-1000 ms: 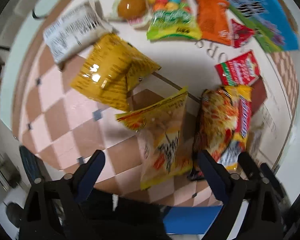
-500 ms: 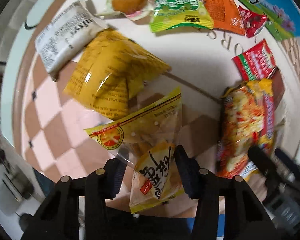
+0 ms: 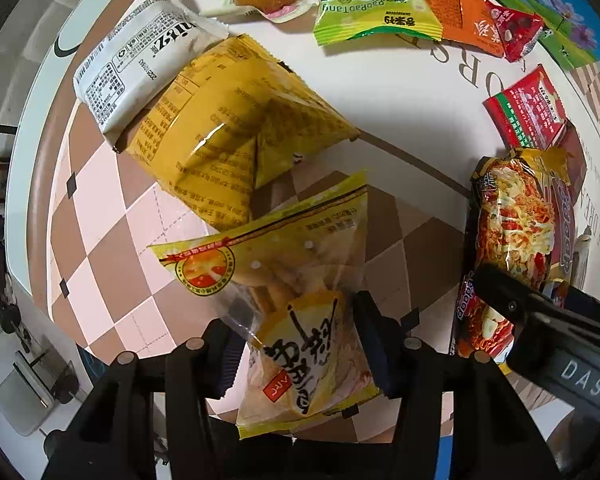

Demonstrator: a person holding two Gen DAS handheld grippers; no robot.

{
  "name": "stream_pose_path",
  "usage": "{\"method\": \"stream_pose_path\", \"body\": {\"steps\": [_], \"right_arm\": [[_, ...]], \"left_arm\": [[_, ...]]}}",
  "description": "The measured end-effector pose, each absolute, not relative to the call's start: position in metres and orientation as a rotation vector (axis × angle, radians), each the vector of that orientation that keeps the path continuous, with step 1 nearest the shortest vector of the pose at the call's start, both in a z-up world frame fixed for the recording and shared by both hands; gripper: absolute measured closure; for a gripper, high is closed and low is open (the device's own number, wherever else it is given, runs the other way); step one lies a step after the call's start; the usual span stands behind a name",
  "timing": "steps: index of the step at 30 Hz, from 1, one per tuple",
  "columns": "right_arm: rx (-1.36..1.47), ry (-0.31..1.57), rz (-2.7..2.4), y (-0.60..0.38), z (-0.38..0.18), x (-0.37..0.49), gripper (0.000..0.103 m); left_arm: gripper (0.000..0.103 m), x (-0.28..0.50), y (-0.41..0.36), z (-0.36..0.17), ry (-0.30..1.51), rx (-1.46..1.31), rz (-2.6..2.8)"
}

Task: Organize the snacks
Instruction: 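Grasp the yellow bread bag with the left tool while the right tool grasps the Mie Sedaap noodle pack, then carry both packs into the cardboard box and open both tools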

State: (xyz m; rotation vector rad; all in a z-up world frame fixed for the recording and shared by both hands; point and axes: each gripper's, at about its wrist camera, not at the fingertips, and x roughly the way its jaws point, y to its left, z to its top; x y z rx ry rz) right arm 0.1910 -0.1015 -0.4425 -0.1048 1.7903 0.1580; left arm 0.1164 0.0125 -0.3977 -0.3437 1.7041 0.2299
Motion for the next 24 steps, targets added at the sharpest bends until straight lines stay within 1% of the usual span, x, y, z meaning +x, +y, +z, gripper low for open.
{"method": "stream_pose_path", "body": {"steps": [1,4,7,10,15,20,24], "right_arm": [[-0.093,1.793,0.157,-0.100,-0.443,0.190,0.010],[-0.088,1.800,0.134,-0.102,-0.438,0.188,0.013],[-0.039,1.798,0.120,-0.104,-0.429,0.182,0.014],[0.033,1.812,0.118,-0.128,-0.416,0.173,0.015],[0.110,1.790,0.139,-0.149,-0.402,0.170,0.015],[0.167,1.732,0.194,-0.173,-0.360,0.168,0.015],[0.214,1.659,0.230,-0.190,-0.311,0.177,0.015]], "left_arm": [[0.060,0.123,0.008,-0.401,1.699,-0.354,0.234],[0.064,0.119,0.005,-0.391,1.691,-0.357,0.240],[0.066,0.116,0.001,-0.389,1.688,-0.338,0.246],[0.067,0.117,0.003,-0.386,1.682,-0.328,0.244],[0.067,0.116,0.000,-0.358,1.653,-0.318,0.216],[0.067,0.121,0.006,-0.309,1.583,-0.317,0.170],[0.067,0.141,0.009,-0.254,1.490,-0.296,0.120]]}}
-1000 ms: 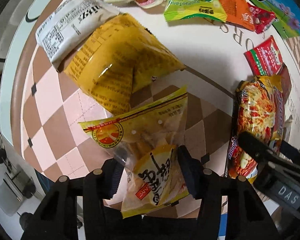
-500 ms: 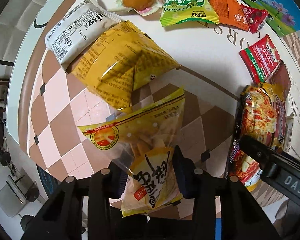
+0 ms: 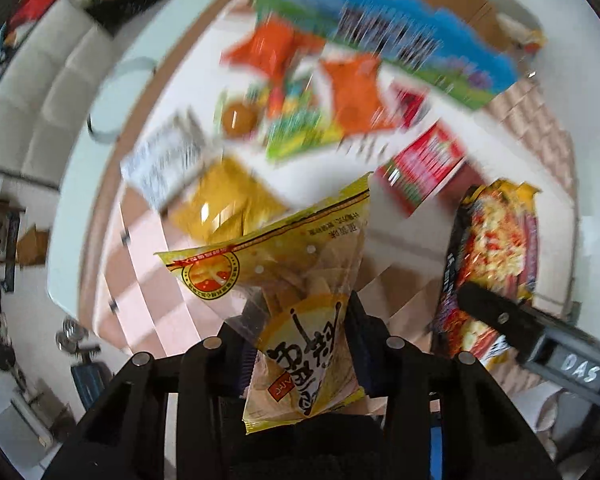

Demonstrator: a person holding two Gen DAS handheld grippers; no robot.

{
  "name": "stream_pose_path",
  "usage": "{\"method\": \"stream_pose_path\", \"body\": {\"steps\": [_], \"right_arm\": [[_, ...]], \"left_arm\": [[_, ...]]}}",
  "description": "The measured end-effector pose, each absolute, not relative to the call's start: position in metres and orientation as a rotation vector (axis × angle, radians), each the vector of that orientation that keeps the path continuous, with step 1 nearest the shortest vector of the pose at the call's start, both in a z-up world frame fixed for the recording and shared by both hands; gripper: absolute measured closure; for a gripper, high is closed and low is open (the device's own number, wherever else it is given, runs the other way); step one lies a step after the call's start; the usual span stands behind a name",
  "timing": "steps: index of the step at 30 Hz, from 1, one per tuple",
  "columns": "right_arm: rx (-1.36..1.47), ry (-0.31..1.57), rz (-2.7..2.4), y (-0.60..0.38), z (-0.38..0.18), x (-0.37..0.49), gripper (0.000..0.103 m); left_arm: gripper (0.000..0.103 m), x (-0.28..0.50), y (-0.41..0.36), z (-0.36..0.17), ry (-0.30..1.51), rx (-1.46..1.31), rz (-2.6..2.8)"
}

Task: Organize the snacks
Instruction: 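Carry both packs into the cardboard box and open both tools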

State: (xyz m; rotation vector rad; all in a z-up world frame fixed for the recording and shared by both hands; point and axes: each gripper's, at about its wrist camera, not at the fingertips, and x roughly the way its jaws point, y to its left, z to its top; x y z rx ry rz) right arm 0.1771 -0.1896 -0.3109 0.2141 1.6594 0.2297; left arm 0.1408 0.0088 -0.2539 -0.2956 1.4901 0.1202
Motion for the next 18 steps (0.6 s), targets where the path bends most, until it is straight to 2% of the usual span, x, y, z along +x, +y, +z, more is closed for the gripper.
{"method": "stream_pose_path", "body": {"steps": [6,12,18], "right_arm": [[0.275,1.563,0.262,-0.191,-0.242,0.213,0.015],[0.320,1.485,0.220,-0.169,-0.206,0.291,0.015],[0.362,1.431,0.151,-0.151,-0.197,0.399,0.015]], "left_arm": [[0.067,0.209,0.025,-0.195,1.372,-0.215,0.049],[0.067,0.310,0.044,-0.160,1.302,-0.139,-0.020],[0.067,0.425,0.060,-0.164,1.326,-0.089,-0.087]]}}
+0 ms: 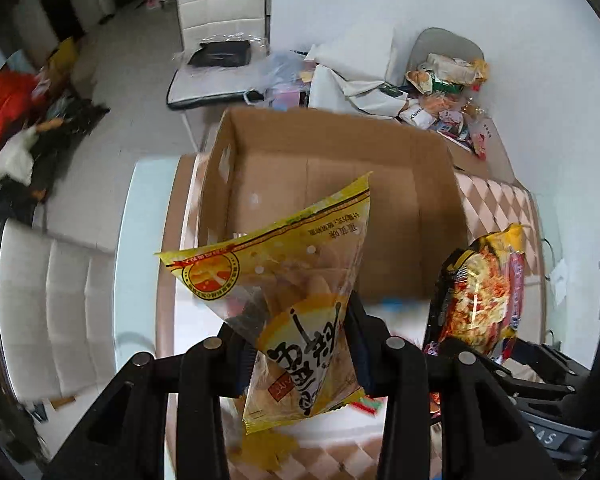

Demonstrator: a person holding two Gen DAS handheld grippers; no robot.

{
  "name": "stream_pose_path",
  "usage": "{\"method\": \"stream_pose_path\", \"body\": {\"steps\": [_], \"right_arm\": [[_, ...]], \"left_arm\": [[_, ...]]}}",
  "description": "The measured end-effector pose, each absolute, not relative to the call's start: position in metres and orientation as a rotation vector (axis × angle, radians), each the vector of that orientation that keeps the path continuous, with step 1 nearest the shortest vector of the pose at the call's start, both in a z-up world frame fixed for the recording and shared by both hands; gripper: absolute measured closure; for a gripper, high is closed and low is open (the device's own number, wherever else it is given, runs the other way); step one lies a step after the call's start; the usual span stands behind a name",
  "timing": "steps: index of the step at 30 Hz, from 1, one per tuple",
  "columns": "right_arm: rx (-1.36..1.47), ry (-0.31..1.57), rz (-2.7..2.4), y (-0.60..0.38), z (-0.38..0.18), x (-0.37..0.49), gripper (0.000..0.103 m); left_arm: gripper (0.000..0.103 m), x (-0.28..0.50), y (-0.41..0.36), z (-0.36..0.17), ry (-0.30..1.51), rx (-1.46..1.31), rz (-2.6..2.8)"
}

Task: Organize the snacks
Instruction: 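Carry both packs into the cardboard box and open both tools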

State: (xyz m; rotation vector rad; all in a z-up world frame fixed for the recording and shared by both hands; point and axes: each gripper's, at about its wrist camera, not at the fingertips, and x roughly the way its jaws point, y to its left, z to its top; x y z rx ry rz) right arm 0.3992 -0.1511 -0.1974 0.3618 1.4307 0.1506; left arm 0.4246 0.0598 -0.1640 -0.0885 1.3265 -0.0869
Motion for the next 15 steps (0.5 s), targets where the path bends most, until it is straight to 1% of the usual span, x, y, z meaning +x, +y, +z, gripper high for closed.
{"method": "stream_pose_path", "body": {"steps": [3,8,15], "right_arm": [[0.365,1.435,0.112,-0.129,-0.224,0.456,0.015],[0.365,1.494,0.077,-0.105,-0.281,0.535,0.015],[0.320,1.563,0.014,-0.116,-0.366,0.601,0.015]], "left_arm": [[0.067,0.475,0.058,-0.186,1.368,-0.058,-0.111],[0.067,0.550,0.053,-0.249,1.494,-0.068,-0.161],[0.067,0.598,0.045,-0.321,1.627,-0.070,-0.188]]}}
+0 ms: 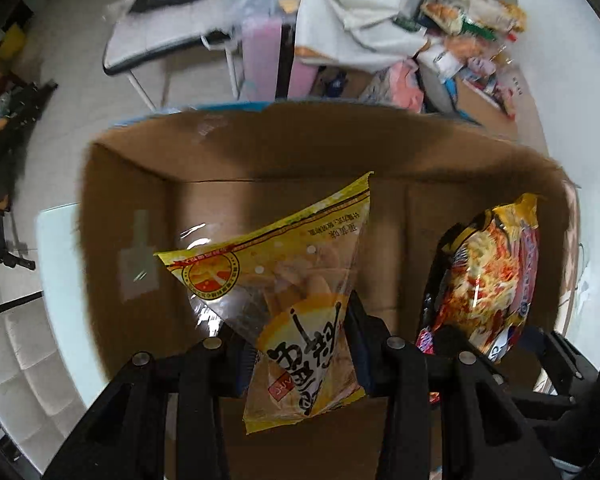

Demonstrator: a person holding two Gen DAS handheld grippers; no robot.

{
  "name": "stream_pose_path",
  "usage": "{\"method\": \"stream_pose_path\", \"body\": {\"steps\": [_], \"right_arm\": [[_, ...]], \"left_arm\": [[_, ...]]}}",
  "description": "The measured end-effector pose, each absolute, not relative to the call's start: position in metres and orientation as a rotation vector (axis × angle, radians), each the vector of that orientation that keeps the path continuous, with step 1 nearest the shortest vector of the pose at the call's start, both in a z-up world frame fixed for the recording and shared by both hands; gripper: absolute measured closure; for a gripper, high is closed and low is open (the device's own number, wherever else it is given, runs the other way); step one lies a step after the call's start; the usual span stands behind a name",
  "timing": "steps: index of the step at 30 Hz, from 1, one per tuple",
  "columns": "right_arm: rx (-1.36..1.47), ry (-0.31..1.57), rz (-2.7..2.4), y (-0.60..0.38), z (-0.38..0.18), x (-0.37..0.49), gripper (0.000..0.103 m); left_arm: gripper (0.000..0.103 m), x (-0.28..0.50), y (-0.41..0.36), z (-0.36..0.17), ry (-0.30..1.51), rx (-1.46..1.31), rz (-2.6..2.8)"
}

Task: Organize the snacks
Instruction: 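Carry both packs into the cardboard box and open both tools, then grasp the yellow snack bag with the left tool while the right tool grasps the Franzzi wafer pack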

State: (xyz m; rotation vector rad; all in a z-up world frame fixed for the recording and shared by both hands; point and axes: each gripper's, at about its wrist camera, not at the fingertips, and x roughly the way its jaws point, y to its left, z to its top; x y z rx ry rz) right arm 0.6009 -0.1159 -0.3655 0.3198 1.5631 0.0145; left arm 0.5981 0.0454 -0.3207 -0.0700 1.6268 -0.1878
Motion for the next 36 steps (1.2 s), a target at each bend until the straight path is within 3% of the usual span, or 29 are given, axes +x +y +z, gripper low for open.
{"method": "stream_pose_path", "body": {"steps": [8,15,17,19,28,36], "right_arm": [[0.281,1.608,0.019,-0.108,-0.397,0.623,0.015],[0.230,1.669,0.028,-0.099,-0.420,0.633,0.012],[0.201,1.675,0.023,-0.096,-0.423,0.638,0.012],[0.183,1.672,0.031,-0.089,-0.421,0.639,0.007],[0.127,1.593,0.034,-0.079,-0.380,0.616,0.006],[0.073,1.445,-0.015,-0.072,-0.305,0.566,0.006]], "left_arm": [[0.067,0.612,0.046,-0.354,1.683,-0.109,-0.217],[0.063,0.607,0.052,-0.352,1.663,-0.117,-0.194],[0.052,0.605,0.053,-0.350,1.660,-0.120,-0.198],[0.017,0.605,0.056,-0.350,1.665,-0.133,-0.208],[0.016,0.585,0.059,-0.315,1.575,-0.135,-0.208],[0.016,0.539,0.058,-0.255,1.411,-0.109,-0.150]]}}
